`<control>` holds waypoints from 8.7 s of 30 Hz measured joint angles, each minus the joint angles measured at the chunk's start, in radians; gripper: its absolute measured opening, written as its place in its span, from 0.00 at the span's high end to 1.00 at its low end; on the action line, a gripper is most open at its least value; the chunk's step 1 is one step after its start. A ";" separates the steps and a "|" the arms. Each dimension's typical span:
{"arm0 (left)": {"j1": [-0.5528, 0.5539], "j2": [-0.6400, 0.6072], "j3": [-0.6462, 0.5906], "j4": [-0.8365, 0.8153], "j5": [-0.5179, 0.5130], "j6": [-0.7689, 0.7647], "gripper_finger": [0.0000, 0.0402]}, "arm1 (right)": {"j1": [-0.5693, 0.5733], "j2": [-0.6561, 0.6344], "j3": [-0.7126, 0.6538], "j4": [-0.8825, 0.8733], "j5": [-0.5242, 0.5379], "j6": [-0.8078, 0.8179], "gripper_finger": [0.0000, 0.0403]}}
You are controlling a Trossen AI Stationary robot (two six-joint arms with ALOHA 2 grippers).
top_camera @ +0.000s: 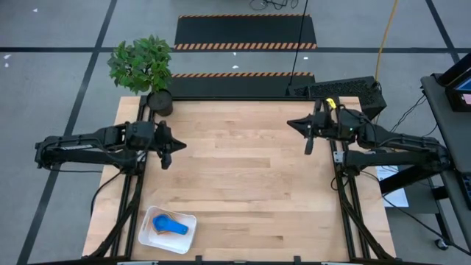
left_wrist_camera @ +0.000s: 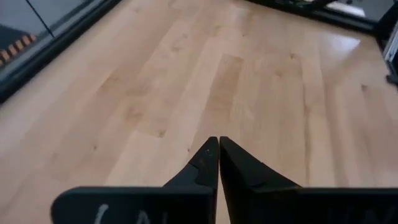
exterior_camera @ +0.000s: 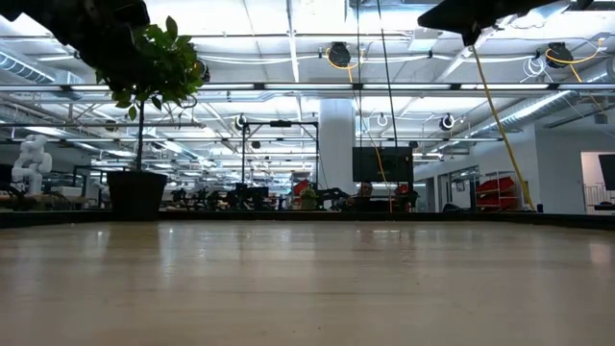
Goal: Nest measuring cups in basket
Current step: Return to Home Position
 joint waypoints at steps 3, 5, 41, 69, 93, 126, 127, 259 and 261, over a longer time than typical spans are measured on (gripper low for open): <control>0.000 0.000 0.000 0.000 -0.035 0.061 0.94 | 0.009 0.001 0.000 -0.006 -0.003 -0.037 1.00; 0.000 0.000 0.000 -0.002 -0.054 0.099 0.93 | 0.015 0.000 0.000 -0.023 -0.004 -0.045 1.00; 0.051 -0.001 0.000 -0.006 0.008 0.065 0.99 | 0.116 -0.304 -0.518 0.144 -0.009 0.035 1.00; 0.053 -0.002 0.000 -0.086 -0.001 0.084 0.99 | 0.239 -0.476 -0.674 0.165 -0.006 0.141 1.00; 0.144 -0.062 0.000 -0.086 0.003 0.087 0.99 | 0.237 -0.666 -0.681 0.100 0.014 0.089 1.00; 0.144 -0.230 -0.347 0.233 0.194 0.178 0.99 | 0.237 -0.666 -0.682 0.225 0.018 0.089 1.00; 0.144 -0.232 -0.359 0.256 0.194 0.172 0.99 | 0.237 -0.666 -0.682 0.225 0.018 0.089 1.00; -0.190 -0.555 -0.574 0.500 -0.056 0.190 0.99 | 0.238 -0.662 -0.682 0.208 0.017 0.089 1.00; -0.190 -0.555 -0.574 0.500 -0.056 0.190 0.99 | 0.238 -0.662 -0.682 0.208 0.017 0.089 1.00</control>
